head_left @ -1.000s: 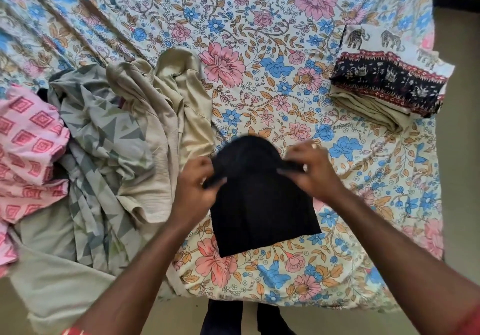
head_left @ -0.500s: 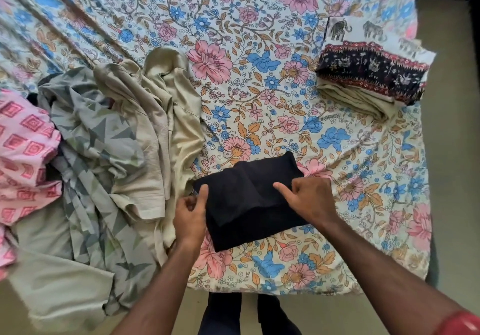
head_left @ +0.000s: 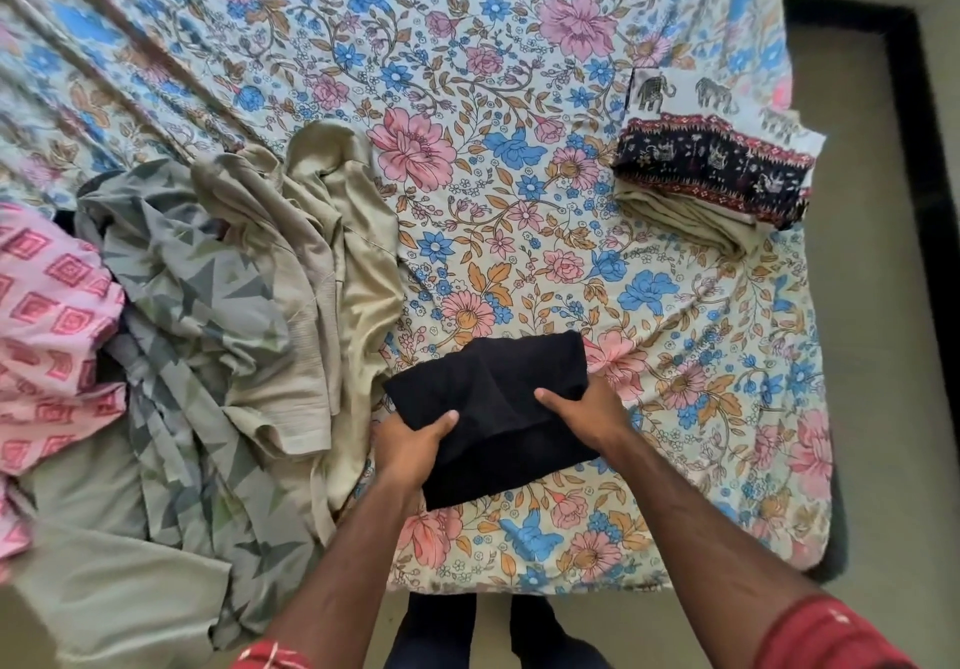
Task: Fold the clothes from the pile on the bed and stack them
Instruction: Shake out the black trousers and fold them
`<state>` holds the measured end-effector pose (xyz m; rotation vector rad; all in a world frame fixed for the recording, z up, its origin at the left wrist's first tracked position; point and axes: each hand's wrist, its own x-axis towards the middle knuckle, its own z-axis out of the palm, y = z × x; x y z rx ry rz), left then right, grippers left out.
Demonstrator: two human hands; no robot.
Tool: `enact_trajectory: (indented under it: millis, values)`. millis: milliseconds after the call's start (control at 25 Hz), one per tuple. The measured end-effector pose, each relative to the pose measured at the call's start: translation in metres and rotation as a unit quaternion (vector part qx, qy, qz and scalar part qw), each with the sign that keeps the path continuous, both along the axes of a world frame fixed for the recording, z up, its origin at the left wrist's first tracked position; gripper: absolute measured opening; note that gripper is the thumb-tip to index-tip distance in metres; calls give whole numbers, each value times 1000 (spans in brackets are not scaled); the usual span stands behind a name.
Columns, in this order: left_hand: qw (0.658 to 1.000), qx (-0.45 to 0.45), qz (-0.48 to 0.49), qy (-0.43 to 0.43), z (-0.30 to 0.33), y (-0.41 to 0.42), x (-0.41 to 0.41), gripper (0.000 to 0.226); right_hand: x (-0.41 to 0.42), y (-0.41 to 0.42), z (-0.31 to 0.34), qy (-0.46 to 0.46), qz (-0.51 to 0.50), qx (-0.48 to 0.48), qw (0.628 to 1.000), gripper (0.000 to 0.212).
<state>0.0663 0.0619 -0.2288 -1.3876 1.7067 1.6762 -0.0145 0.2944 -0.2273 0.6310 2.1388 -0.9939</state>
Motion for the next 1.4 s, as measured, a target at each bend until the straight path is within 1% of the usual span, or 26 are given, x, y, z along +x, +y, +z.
enact_trajectory:
  millis: [120, 200, 320, 440, 560, 680, 840, 920, 1000, 1040, 1080, 1120, 1160, 1200, 1240, 1280, 1360, 1400]
  values:
    - [993, -85, -82, 11, 19, -9, -7, 35, 7, -6, 17, 54, 8, -12, 998, 48]
    - [986, -126, -101, 36, 35, -10, -20, 33, 6, -10, 29, 88, 3, -29, 996, 40]
    - [984, -109, -105, 97, 56, -6, -52, 34, -15, -9, 53, 148, -36, -88, 984, 31]
    - [975, -69, -136, 163, 70, 9, -106, 34, -60, 16, 67, 210, -68, -98, 970, 29]
    - [962, -43, -168, 213, 90, 42, -178, 39, -119, 52, 79, 247, -102, -82, 960, 33]
    - [942, -34, -188, 276, 111, 82, -248, 38, -177, 98, 96, 301, -148, -81, 939, 41]
    - [924, -28, -215, 316, 135, 141, -339, 38, -248, 159, 121, 353, -211, -76, 909, 46]
    - [915, -54, -221, 334, 138, 167, -381, 41, -278, 181, 125, 372, -237, -64, 895, 62]
    - [912, -64, -225, 336, 132, 185, -417, 50, -301, 198, 123, 374, -245, -52, 893, 79]
    - [908, -68, -249, 329, 126, 189, -428, 60, -309, 205, 118, 363, -226, -31, 904, 84]
    - [900, -79, -290, 317, 116, 194, -437, 71, -315, 212, 109, 334, -186, 2, 924, 85]
    - [880, -104, -355, 296, 105, 198, -440, 79, -317, 216, 100, 290, -130, 37, 947, 84]
    - [849, -141, -432, 271, 92, 200, -440, 79, -316, 218, 89, 242, -70, 74, 965, 82]
    - [814, -183, -495, 243, 85, 202, -437, 71, -314, 218, 79, 208, -21, 109, 972, 80]
    - [790, -219, -527, 225, 78, 204, -434, 61, -312, 217, 71, 194, 5, 146, 970, 77]
    - [785, -236, -529, 218, 72, 205, -432, 53, -311, 216, 67, 195, 14, 189, 962, 74]
    - [802, -249, -492, 230, 70, 207, -427, 46, -309, 210, 67, 229, 46, 285, 930, 65]
    - [812, -250, -468, 242, 70, 207, -424, 42, -308, 208, 69, 255, 66, 315, 912, 58]
